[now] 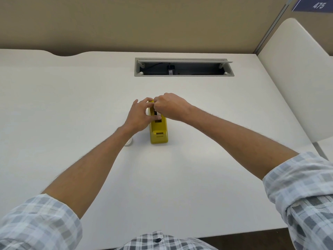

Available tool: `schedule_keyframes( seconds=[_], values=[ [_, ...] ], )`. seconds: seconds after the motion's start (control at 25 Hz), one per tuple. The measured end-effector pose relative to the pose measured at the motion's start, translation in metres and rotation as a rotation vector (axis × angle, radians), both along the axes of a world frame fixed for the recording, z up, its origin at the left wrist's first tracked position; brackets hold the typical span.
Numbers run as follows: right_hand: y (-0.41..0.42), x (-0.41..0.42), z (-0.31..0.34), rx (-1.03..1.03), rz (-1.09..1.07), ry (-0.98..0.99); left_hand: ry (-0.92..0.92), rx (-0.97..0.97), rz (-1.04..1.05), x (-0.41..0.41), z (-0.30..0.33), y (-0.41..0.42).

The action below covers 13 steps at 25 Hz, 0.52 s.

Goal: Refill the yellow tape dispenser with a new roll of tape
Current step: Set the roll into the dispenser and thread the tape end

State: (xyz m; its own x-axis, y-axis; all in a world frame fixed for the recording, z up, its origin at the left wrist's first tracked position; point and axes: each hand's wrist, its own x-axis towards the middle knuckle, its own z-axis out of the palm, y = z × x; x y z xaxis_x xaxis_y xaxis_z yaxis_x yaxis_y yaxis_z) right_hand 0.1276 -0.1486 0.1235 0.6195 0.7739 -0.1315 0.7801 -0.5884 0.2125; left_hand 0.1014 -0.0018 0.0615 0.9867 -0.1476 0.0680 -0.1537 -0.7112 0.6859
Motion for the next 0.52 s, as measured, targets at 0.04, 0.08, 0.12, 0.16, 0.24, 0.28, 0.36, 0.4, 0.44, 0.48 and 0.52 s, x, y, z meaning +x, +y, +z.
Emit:
schedule_keyframes(
  seconds=[0.04, 0.08, 0.12, 0.16, 0.24, 0.28, 0.36, 0.4, 0.44, 0.48, 0.52],
  values=[
    [0.0005, 0.0005, 0.0017, 0.021, 0.008, 0.014, -0.005, 0.000, 0.008, -0.0002, 0.0001, -0.0006],
    [0.0008, 0.0009, 0.0034, 0.041, 0.014, 0.030, -0.008, -0.002, 0.017, -0.0004, 0.0000, -0.0012],
    [0.0011, 0.0014, 0.0045, 0.051, 0.020, 0.042, -0.009, -0.005, 0.026, -0.0007, -0.0002, -0.0014],
    [0.0011, 0.0018, 0.0049, 0.052, 0.025, 0.047, -0.009, -0.005, 0.031, -0.0010, -0.0006, -0.0017],
    [0.0013, 0.0037, 0.0045, 0.041, 0.029, 0.044, -0.014, 0.009, 0.020, -0.0006, -0.0013, -0.0017],
    [0.0016, 0.0047, 0.0042, 0.034, 0.030, 0.042, -0.015, 0.013, 0.012, 0.0001, -0.0019, -0.0013],
    [0.0016, 0.0059, 0.0028, 0.027, 0.025, 0.035, -0.009, 0.017, 0.007, 0.0020, -0.0026, -0.0005],
    [0.0010, 0.0056, 0.0019, 0.028, 0.018, 0.036, -0.004, 0.025, 0.008, 0.0024, -0.0026, -0.0002],
    [-0.0002, 0.0051, 0.0010, 0.030, 0.010, 0.039, 0.000, 0.037, 0.009, 0.0026, -0.0022, -0.0002],
    [-0.0020, 0.0044, 0.0003, 0.034, 0.002, 0.044, 0.003, 0.049, 0.007, 0.0031, -0.0020, 0.0001],
    [-0.0040, 0.0036, -0.0006, 0.038, -0.005, 0.049, 0.005, 0.057, 0.001, 0.0032, -0.0018, 0.0004]
  ],
)
